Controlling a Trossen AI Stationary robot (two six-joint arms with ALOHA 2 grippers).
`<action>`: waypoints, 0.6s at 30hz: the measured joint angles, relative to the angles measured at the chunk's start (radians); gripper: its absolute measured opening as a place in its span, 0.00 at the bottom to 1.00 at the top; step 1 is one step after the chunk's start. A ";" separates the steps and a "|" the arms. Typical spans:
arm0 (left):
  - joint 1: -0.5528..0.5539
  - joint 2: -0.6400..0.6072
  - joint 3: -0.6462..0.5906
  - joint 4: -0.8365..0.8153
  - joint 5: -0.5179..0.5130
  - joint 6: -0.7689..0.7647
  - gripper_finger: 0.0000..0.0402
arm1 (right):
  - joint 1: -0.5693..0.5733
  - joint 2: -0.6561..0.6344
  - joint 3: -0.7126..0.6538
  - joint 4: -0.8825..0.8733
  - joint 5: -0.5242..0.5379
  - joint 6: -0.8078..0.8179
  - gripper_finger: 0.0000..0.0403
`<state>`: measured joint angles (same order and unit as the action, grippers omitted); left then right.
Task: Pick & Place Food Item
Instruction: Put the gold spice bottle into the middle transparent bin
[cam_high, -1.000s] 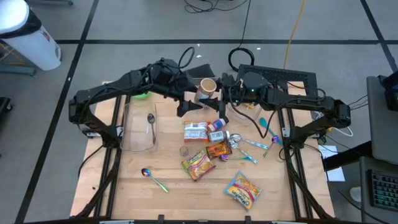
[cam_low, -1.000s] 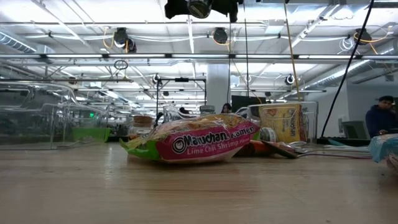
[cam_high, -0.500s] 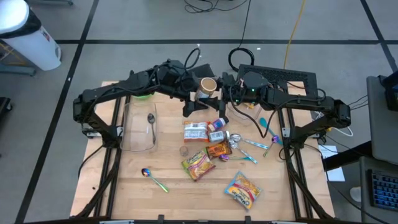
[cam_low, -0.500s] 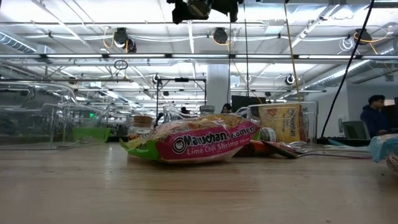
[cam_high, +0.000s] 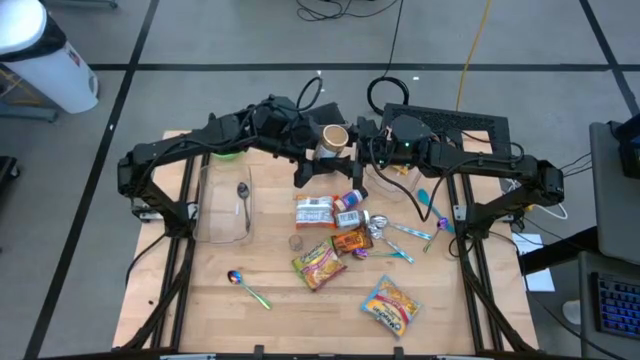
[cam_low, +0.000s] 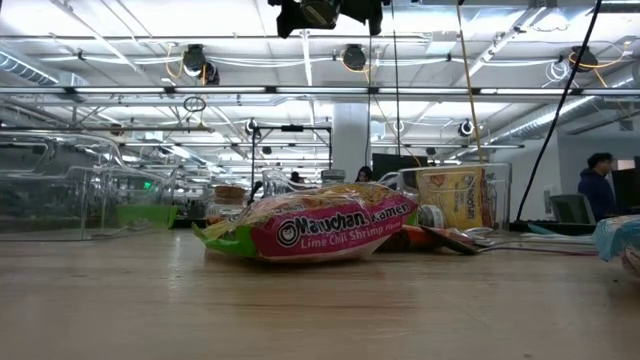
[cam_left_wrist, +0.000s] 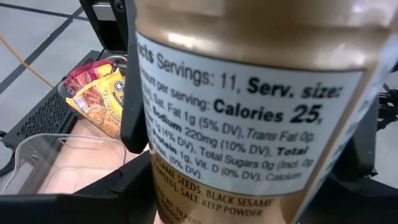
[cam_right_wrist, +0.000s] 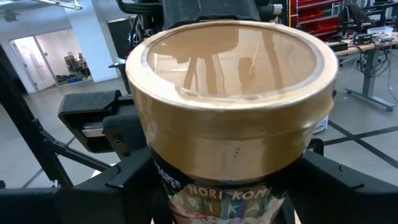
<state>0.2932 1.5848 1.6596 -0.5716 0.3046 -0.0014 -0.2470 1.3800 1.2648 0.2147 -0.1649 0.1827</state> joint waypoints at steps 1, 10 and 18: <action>0.000 0.000 0.000 0.000 0.000 -0.001 0.70 | 0.000 0.000 0.000 -0.001 0.000 -0.001 0.68; -0.002 0.000 0.000 0.000 0.001 -0.006 0.70 | 0.000 0.000 0.000 -0.001 0.000 0.011 0.70; -0.002 0.000 0.000 -0.006 -0.001 -0.004 0.70 | -0.001 0.000 0.000 -0.001 0.005 0.001 0.75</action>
<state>0.2916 1.5848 1.6596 -0.5781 0.3032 -0.0049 -0.2479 1.3800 1.2648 0.2138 -0.1595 0.1837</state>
